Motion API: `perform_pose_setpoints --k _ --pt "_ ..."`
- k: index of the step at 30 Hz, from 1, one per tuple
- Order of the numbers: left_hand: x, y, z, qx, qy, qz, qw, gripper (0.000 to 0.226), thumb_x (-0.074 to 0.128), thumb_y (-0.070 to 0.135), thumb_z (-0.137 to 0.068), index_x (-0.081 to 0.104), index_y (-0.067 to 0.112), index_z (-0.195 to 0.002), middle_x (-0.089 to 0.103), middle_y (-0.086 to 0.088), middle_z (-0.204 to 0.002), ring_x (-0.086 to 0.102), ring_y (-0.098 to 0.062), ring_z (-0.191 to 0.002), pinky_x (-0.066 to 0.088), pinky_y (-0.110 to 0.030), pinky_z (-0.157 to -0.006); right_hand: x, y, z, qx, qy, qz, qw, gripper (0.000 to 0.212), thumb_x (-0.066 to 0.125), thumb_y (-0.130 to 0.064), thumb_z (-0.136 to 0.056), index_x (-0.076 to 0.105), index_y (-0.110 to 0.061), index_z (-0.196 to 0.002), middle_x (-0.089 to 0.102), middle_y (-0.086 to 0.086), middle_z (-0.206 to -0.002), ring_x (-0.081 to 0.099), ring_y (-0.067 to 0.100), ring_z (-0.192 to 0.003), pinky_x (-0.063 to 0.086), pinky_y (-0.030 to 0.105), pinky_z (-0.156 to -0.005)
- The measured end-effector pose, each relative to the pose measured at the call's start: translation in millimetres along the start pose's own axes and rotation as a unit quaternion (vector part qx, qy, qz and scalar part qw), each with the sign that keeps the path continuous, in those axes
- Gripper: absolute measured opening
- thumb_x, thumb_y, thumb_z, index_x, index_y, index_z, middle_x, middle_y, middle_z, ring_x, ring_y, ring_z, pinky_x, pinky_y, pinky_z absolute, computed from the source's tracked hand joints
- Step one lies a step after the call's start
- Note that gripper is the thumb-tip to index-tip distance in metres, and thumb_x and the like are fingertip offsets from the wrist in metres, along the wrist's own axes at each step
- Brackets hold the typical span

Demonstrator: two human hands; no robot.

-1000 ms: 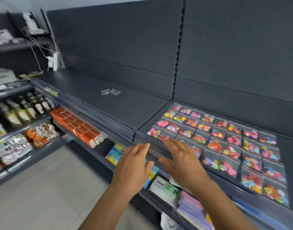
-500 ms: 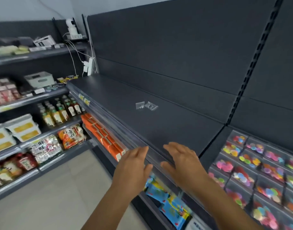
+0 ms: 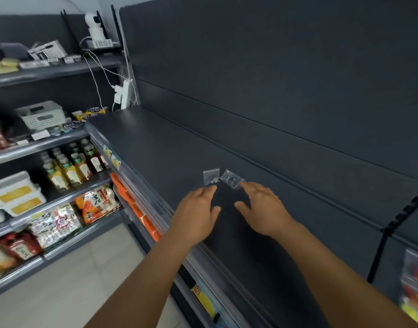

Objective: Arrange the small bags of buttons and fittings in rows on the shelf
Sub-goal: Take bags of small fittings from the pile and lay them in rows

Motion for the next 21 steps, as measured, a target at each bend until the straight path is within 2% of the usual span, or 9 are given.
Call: perform_pose_setpoints --k 4,7,10,12,13,15,17,19,21 --pt "17 -19 -42 0.01 -0.036 -0.006 0.999 0.058 0.044 0.033 -0.098 0.022 0.019 -0.15 0.033 -0.002 -0.151 0.031 -0.022 -0.137 0.028 -0.033 -0.112 16 4 -35 0.022 -0.025 0.004 0.999 0.065 0.044 -0.04 -0.096 0.011 -0.026 -0.151 0.016 -0.002 -0.157 0.02 0.024 -0.142 0.021 0.042 -0.116" --pt "29 -30 -67 0.024 -0.069 -0.021 0.997 0.058 0.041 0.034 -0.099 0.019 0.02 -0.15 0.027 -0.001 -0.153 0.028 -0.024 -0.137 0.029 -0.034 -0.111 35 7 -53 0.04 -0.065 0.029 0.997 0.067 0.04 -0.044 -0.096 0.003 -0.032 -0.151 0.003 -0.005 -0.159 0.01 0.025 -0.144 0.014 0.044 -0.117" --pt "42 -37 -85 0.051 -0.11 -0.06 0.991 0.056 0.034 0.038 -0.1 0.017 0.02 -0.151 0.022 0.001 -0.156 0.023 -0.023 -0.139 0.024 -0.035 -0.114 45 12 -64 0.053 -0.077 0.067 0.993 0.062 0.033 -0.049 -0.097 0.006 -0.032 -0.151 0.001 -0.007 -0.16 0.003 0.021 -0.146 0.009 0.044 -0.117" --pt "42 -38 -93 0.085 -0.105 -0.051 0.99 0.051 0.034 0.037 -0.1 0.027 0.02 -0.148 0.03 0.002 -0.152 0.028 -0.021 -0.136 0.026 -0.033 -0.113 44 16 -69 0.055 -0.064 0.06 0.995 0.057 0.034 -0.048 -0.097 0.019 -0.03 -0.149 0.009 -0.007 -0.159 0.007 0.018 -0.145 0.01 0.042 -0.118" --pt "39 -37 -94 0.1 -0.098 -0.031 0.99 0.045 0.036 0.035 -0.1 0.036 0.019 -0.143 0.038 0.002 -0.147 0.034 -0.019 -0.133 0.029 -0.032 -0.11 41 17 -70 0.05 -0.051 0.04 0.997 0.052 0.037 -0.045 -0.097 0.031 -0.028 -0.145 0.019 -0.006 -0.157 0.015 0.017 -0.144 0.015 0.041 -0.118" --pt "33 -37 -96 0.124 -0.084 0.027 0.988 0.032 0.04 0.03 -0.099 0.056 0.017 -0.124 0.055 0.002 -0.128 0.048 -0.017 -0.118 0.038 -0.03 -0.099 32 16 -71 0.027 -0.013 -0.017 0.999 0.031 0.046 -0.038 -0.095 0.057 -0.023 -0.119 0.048 -0.004 -0.137 0.042 0.017 -0.128 0.036 0.04 -0.106" --pt "27 -41 -100 0.124 -0.066 0.088 0.986 0.023 0.042 0.026 -0.098 0.063 0.017 -0.106 0.06 0.004 -0.111 0.053 -0.016 -0.106 0.044 -0.03 -0.089 22 17 -72 0.034 0.029 -0.048 0.998 0.018 0.051 -0.032 -0.093 0.06 -0.016 -0.091 0.061 -0.003 -0.108 0.057 0.018 -0.101 0.047 0.036 -0.088" --pt "22 -49 -107 0.101 -0.042 0.114 0.987 0.02 0.047 0.028 -0.096 0.061 0.018 -0.107 0.058 0.003 -0.111 0.052 -0.017 -0.108 0.045 -0.032 -0.088 12 26 -72 0.084 0.084 -0.066 0.991 0.014 0.055 -0.028 -0.091 0.061 -0.015 -0.09 0.061 0.0 -0.101 0.058 0.02 -0.097 0.047 0.033 -0.084" --pt "26 -57 -114 0.067 -0.051 0.085 0.993 0.035 0.049 0.037 -0.095 0.054 0.018 -0.125 0.052 -0.001 -0.122 0.043 -0.02 -0.117 0.042 -0.033 -0.095 7 36 -72 0.155 0.131 -0.068 0.977 0.023 0.057 -0.03 -0.09 0.061 -0.017 -0.108 0.059 0.003 -0.11 0.054 0.022 -0.106 0.044 0.031 -0.091"
Point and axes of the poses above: each hand's wrist, its own z-axis away from the middle knuckle, its own x-axis out of the palm, y = z × x, the point moved 10 cm from there along -z, towards the middle knuckle
